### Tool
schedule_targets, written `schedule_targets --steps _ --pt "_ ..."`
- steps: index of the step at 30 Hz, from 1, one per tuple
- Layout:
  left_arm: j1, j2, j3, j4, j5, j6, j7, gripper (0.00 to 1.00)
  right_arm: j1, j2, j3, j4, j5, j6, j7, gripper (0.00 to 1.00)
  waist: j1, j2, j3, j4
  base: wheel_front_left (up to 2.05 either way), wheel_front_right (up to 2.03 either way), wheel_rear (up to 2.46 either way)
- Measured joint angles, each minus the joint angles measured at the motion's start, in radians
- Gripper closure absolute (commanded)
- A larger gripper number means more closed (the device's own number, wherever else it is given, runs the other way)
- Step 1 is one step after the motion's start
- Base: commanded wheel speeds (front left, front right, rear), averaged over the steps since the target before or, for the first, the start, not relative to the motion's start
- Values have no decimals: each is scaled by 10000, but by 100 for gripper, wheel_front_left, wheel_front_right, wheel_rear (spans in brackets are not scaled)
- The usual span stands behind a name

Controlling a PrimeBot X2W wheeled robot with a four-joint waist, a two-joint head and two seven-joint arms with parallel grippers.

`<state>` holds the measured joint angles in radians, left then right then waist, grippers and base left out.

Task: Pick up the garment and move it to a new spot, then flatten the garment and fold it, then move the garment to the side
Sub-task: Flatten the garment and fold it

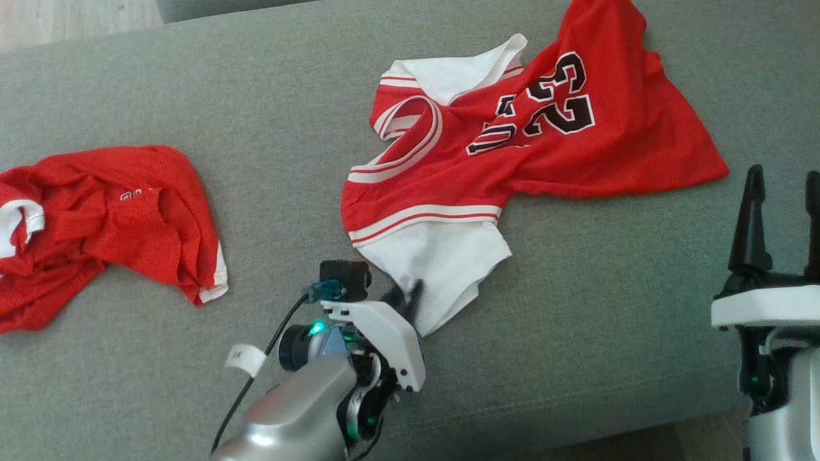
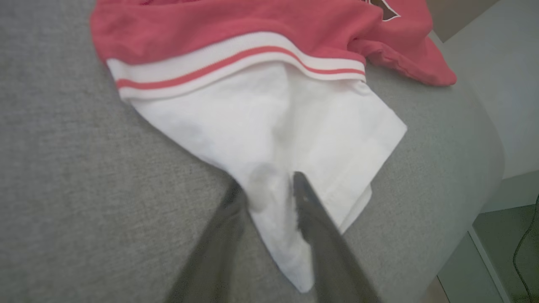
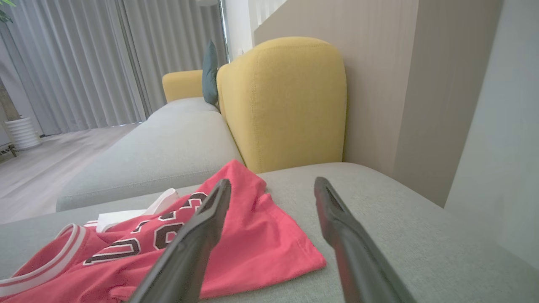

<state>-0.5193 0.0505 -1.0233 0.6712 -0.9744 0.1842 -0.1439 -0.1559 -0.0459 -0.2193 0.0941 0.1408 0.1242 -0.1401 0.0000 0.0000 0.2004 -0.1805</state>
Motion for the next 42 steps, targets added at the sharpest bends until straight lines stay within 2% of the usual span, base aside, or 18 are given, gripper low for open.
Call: schedule_targets --steps 4,8,11,14,17,21,27,35,42 --pt "-21 -13 27 104 -405 10 -625 100 -27 6 -226 407 -117 0 224 0 0 0 -20 52 0 0 0" --pt "-47 -15 692 -29 -447 192 -1039 100 -304 17 -660 959 -251 0 556 0 0 0 -78 262 0 0 0" --pt "-56 -19 1881 -694 456 447 -1043 100 -602 19 -974 1354 -311 0 642 0 0 0 -97 481 0 0 0" --pt "7 -35 2926 -1570 1588 491 -1045 100 -930 19 -1402 1868 -364 0 798 0 0 0 -75 709 0 0 0" --pt "351 -35 3561 -2234 2318 477 -1057 100 -1215 21 -1724 2464 -566 0 1016 0 0 0 -17 889 0 0 0" --pt "965 -36 3837 -2548 2838 433 -1057 100 -1549 21 -2080 3382 -637 0 1488 0 0 0 107 1036 0 0 0" --pt "1075 -36 4230 -3009 3168 435 -1057 100 -2032 23 -2481 4420 -731 0 1567 0 0 0 372 1122 0 0 0" --pt "1077 -38 4219 -3177 3233 349 -1057 100 -2951 21 -2803 5269 -1275 0 1593 0 0 0 681 1278 0 0 0" --pt "1075 -38 4201 -3312 3233 349 -1057 100 -3105 21 -3160 5879 -1586 0 1670 0 0 0 812 1365 0 0 0"
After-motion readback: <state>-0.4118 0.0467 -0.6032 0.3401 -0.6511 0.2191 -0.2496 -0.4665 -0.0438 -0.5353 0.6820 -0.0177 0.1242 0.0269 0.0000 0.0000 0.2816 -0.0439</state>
